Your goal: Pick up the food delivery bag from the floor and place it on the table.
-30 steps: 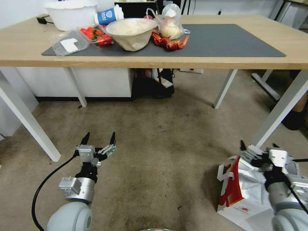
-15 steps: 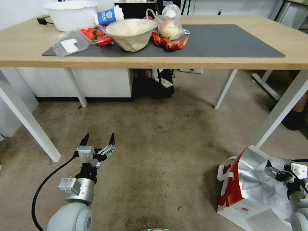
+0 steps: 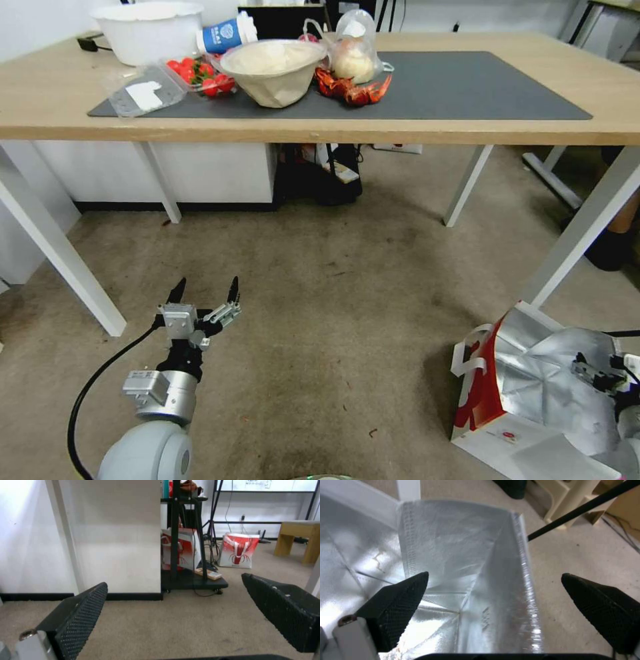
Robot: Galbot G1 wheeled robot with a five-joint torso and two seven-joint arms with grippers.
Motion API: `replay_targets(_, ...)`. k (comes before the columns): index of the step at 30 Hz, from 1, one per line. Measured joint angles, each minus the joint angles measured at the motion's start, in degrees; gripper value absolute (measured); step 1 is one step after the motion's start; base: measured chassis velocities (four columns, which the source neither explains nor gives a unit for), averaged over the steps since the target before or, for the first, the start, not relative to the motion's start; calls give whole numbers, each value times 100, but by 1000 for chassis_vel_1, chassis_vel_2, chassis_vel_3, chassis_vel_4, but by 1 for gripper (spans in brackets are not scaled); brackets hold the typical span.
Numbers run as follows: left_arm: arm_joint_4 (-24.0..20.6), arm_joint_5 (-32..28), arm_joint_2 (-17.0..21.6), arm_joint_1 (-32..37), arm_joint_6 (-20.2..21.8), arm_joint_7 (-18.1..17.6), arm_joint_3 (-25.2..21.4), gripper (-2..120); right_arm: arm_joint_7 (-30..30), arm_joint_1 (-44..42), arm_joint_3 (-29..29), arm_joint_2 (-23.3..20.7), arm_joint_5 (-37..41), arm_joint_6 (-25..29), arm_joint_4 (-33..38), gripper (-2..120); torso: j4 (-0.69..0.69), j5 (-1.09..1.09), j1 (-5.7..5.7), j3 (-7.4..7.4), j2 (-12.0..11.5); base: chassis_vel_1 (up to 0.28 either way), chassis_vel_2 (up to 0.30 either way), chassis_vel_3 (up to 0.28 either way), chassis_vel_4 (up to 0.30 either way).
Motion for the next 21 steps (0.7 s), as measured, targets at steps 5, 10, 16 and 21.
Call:
replay_targets(5,0,-9,20,-3,-1,0,-5,100,22,121,-77,-17,-28,-12,-224,100,1,1,0,0,0,0,0,0,0)
replay_targets(10,32,-16,30,-17,-17,0,-6,100,21,124,-71,-11,-66,-32,-362,97,0,-1,0,0,1,0,0,0,0)
replay_targets(16,55,-17,30,-23,-38,3,1,100,19,127,-66,2,-63,-21,-494,81,0,-1,0,0,2,0,0,0,0)
replay_targets(21,56,-17,29,-24,-39,8,4,100,5,120,-65,12,-39,-5,-512,65,0,-1,0,0,3,0,0,0,0)
